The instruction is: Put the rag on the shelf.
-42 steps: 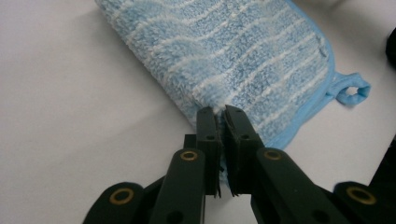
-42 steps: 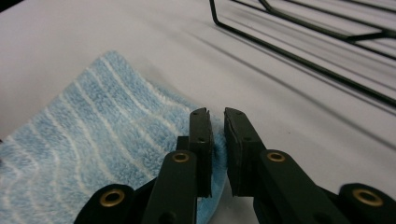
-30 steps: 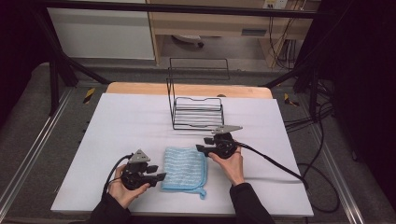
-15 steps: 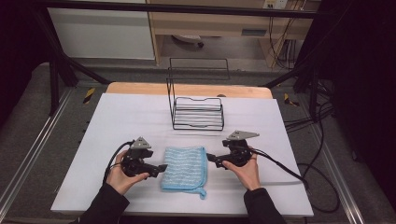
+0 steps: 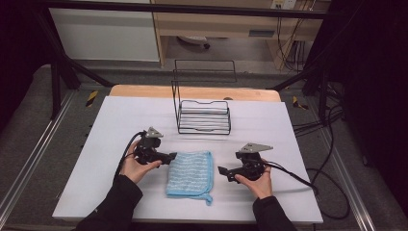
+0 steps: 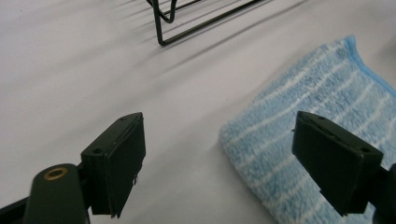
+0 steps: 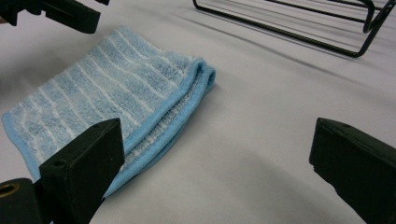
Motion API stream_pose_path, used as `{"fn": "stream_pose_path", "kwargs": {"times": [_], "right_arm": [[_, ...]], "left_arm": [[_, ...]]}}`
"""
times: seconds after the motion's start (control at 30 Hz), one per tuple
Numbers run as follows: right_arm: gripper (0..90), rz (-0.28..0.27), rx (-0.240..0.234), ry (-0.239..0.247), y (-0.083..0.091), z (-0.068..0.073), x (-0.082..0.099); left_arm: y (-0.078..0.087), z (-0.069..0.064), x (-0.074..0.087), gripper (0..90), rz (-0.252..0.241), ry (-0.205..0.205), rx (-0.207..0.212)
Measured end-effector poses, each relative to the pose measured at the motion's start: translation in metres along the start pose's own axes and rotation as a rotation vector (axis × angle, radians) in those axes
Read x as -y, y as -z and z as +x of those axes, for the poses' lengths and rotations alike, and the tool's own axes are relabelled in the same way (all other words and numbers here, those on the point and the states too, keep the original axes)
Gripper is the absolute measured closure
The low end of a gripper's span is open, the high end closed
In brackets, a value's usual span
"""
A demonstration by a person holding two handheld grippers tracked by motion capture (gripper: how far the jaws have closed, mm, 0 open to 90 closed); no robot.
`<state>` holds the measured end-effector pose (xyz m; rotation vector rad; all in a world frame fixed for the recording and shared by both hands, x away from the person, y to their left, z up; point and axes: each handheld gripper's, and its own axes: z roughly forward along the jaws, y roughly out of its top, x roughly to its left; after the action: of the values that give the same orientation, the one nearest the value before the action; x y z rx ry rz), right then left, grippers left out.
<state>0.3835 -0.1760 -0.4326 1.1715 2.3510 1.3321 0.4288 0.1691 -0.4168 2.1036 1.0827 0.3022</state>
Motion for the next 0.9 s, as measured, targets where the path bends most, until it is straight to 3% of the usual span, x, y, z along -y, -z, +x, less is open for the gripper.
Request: {"fn": "stream_pose_path", "kwargs": {"times": [0.17,0.3,0.53,0.77,0.9], "right_arm": [[3.9,-0.004,0.0,-0.017,0.001,0.001,0.001],[4.2,-0.01,0.001,-0.013,0.001,0.002,0.002],[4.3,0.01,-0.003,-0.012,-0.003,0.003,0.004],[3.6,0.007,-0.001,-0.017,-0.004,0.004,0.005],[2.8,-0.009,-0.004,-0.019,-0.005,0.003,0.003]], "left_arm": [[-0.006,0.002,0.003,24.7,0.009,0.021,0.001],[-0.009,0.002,0.006,36.6,-0.006,0.053,0.027],[-0.019,0.0,0.012,54.8,0.054,0.041,0.032],[-0.021,-0.003,0.016,69.1,0.064,0.047,0.065],[-0.022,-0.003,0.017,72.6,0.068,0.051,0.079]]}}
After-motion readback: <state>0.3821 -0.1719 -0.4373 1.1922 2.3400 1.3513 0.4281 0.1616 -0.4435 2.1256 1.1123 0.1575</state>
